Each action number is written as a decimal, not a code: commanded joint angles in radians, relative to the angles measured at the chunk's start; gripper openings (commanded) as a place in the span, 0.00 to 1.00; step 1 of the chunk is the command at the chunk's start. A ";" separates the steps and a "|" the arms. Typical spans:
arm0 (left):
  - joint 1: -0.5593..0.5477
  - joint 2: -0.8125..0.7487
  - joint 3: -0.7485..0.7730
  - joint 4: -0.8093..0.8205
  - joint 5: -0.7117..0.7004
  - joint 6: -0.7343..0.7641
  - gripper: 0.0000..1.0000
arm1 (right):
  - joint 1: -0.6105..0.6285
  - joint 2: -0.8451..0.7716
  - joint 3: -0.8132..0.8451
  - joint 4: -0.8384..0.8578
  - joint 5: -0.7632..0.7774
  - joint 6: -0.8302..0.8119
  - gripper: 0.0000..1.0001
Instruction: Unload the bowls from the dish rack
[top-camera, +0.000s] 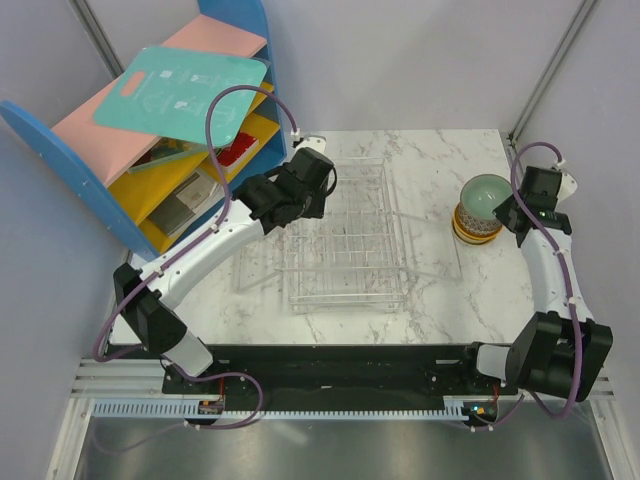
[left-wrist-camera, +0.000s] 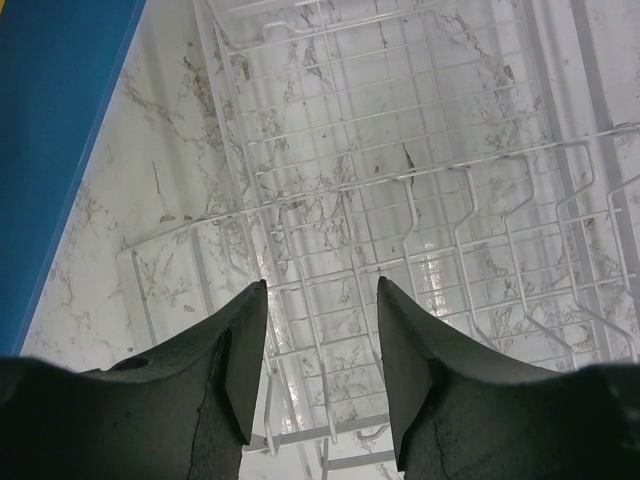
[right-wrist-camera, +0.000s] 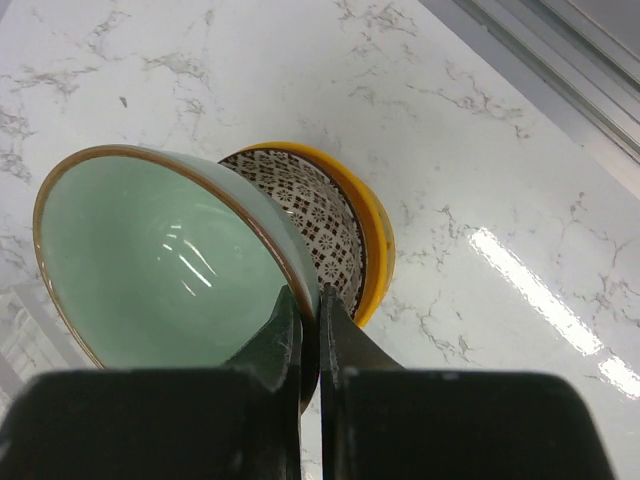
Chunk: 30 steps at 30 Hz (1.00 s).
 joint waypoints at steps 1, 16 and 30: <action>0.003 -0.038 -0.008 0.034 -0.015 -0.036 0.54 | -0.015 0.010 0.008 0.054 0.000 0.006 0.01; 0.003 -0.044 -0.014 0.032 -0.017 -0.027 0.53 | -0.023 0.076 0.001 0.062 -0.038 0.016 0.18; 0.003 -0.040 -0.017 0.032 -0.006 -0.031 0.53 | -0.023 0.044 -0.015 0.047 -0.037 0.035 0.73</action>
